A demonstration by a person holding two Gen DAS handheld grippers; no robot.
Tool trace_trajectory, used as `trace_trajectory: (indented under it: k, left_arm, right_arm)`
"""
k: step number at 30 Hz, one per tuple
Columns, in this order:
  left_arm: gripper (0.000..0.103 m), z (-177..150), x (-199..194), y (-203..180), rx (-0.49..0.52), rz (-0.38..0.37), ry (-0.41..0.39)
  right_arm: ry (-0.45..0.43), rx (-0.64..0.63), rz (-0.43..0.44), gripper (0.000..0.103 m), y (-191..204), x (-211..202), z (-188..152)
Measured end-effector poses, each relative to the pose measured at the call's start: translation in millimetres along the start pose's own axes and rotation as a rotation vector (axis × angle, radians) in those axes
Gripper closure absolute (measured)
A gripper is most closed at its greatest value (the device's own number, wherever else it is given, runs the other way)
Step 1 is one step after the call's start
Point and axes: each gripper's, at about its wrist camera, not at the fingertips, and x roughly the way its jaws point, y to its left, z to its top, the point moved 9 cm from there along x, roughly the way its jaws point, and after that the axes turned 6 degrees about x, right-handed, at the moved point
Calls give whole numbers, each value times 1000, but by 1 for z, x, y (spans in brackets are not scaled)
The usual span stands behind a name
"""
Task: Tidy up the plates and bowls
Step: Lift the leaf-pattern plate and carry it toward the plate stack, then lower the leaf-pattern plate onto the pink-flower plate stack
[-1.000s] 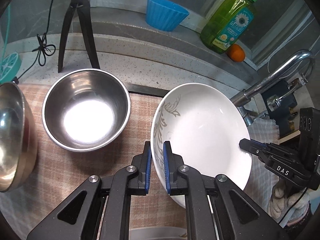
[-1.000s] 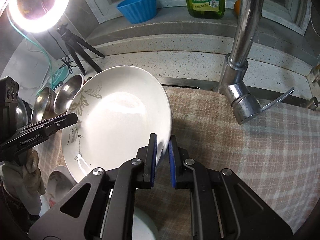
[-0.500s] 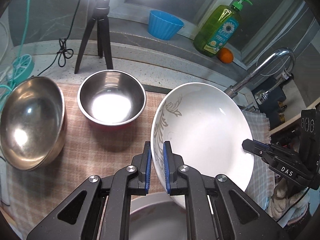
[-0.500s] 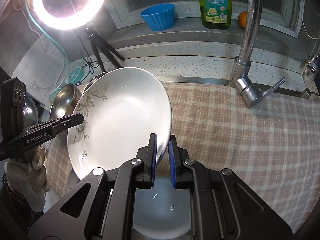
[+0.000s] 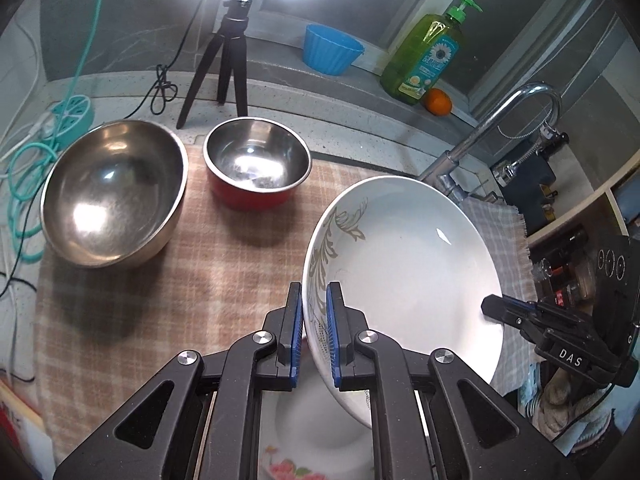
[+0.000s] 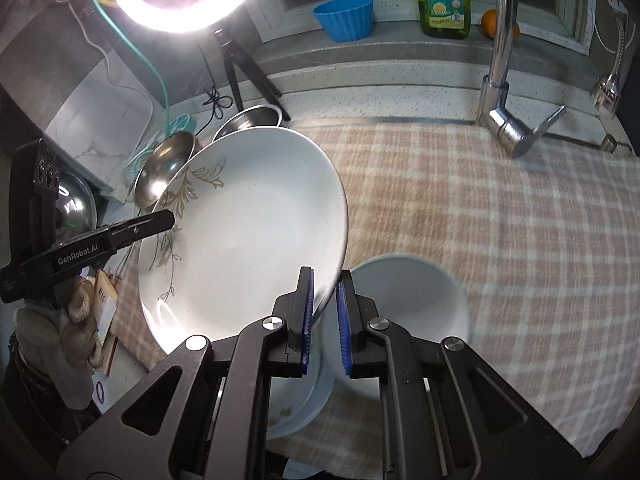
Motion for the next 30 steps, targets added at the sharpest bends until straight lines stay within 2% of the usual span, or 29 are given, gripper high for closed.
trace_trajectory:
  k: [13,30]
  left_arm:
    - [94,-52,-4,15,1,0,86]
    - [94,-83,4,22,-5,5,145]
  right_arm:
    - [99,41,22,90,10,16,-66]
    - [160,37,0,90,11,37,-97]
